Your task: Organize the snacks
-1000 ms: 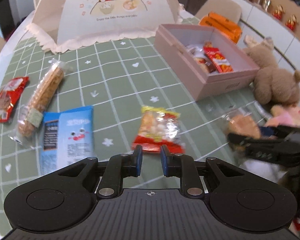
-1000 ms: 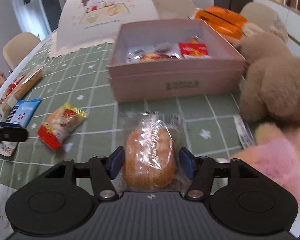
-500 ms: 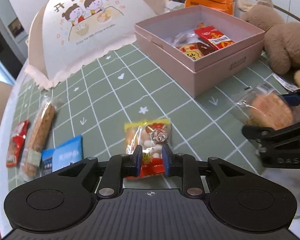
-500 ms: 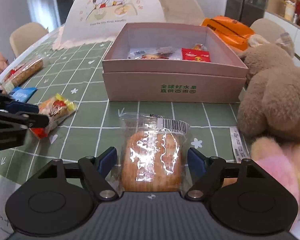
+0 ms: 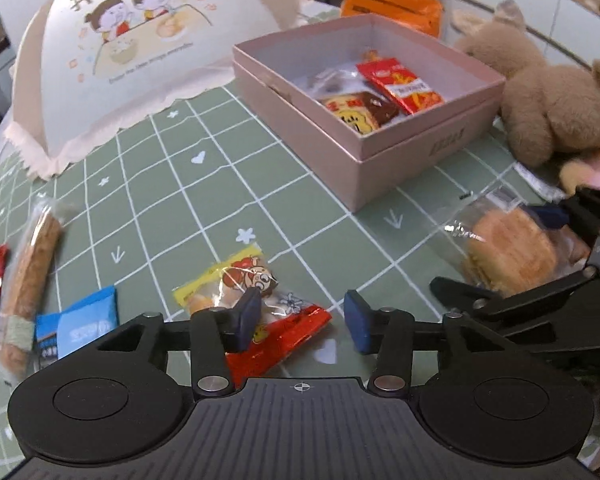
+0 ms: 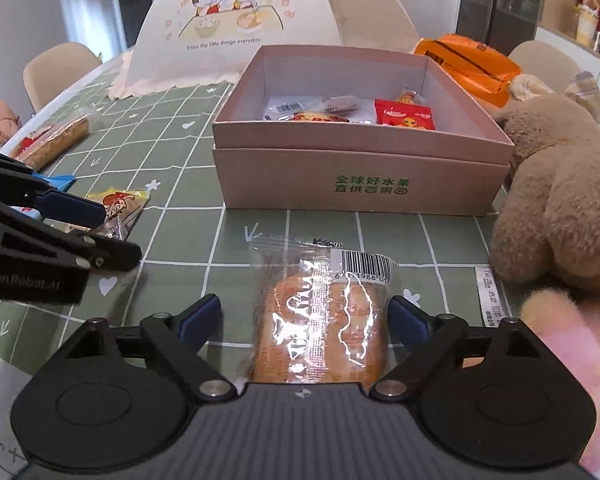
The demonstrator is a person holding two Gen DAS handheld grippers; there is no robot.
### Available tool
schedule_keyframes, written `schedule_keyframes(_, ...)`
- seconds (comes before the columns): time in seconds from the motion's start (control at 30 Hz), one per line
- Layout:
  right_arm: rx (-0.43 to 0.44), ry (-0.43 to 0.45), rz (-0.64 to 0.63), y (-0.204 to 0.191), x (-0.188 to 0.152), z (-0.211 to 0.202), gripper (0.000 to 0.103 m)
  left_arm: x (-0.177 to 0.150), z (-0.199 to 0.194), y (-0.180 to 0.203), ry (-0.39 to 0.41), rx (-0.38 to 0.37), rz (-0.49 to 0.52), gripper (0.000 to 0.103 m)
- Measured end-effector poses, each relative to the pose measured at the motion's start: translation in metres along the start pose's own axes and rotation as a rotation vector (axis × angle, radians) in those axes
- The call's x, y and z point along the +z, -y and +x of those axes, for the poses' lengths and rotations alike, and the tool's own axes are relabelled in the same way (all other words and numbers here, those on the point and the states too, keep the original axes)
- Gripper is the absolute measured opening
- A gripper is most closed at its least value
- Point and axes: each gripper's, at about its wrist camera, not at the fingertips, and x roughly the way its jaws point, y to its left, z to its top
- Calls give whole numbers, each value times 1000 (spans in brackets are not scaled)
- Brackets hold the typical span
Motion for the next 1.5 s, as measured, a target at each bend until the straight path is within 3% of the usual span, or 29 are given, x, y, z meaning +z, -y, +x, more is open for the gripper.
schedule_keyframes(0.17,-23,60,22,-3,-10,-2,94,-8,-15,-18,59,55,-130,50)
schedule_keyframes(0.23,-29,66,28,-5,-10,-2,95,-10,-15,-31,45,50,-231,47)
schedule_keyframes(0.3,-26,67,31,-4,-10,-2,95,-8,-9,-36,13,33,-257,47)
schedule_keyframes(0.67,-26,92,35,-7,-13,1,103,4,2,11,-8,-1,25,59)
schedule_keyframes(0.77,-28,95,34,-7,-14,1,103,3,3,8,1,-1,29,58)
schedule_keyframes(1.0,-31,97,33,-7,-14,2,103,1,6,11,11,81,78,59)
schedule_keyframes(1.03,-31,97,33,-7,-14,2,103,2,7,12,5,74,71,61)
schedule_keyframes(1.1,-32,96,32,-7,-14,2,103,6,8,13,-6,43,43,75)
schedule_keyframes(1.33,-32,96,32,-8,-14,2,103,8,8,8,-16,-4,11,79)
schedule_keyframes(1.5,-35,98,36,-7,-16,2,103,-1,5,-7,-21,89,9,75)
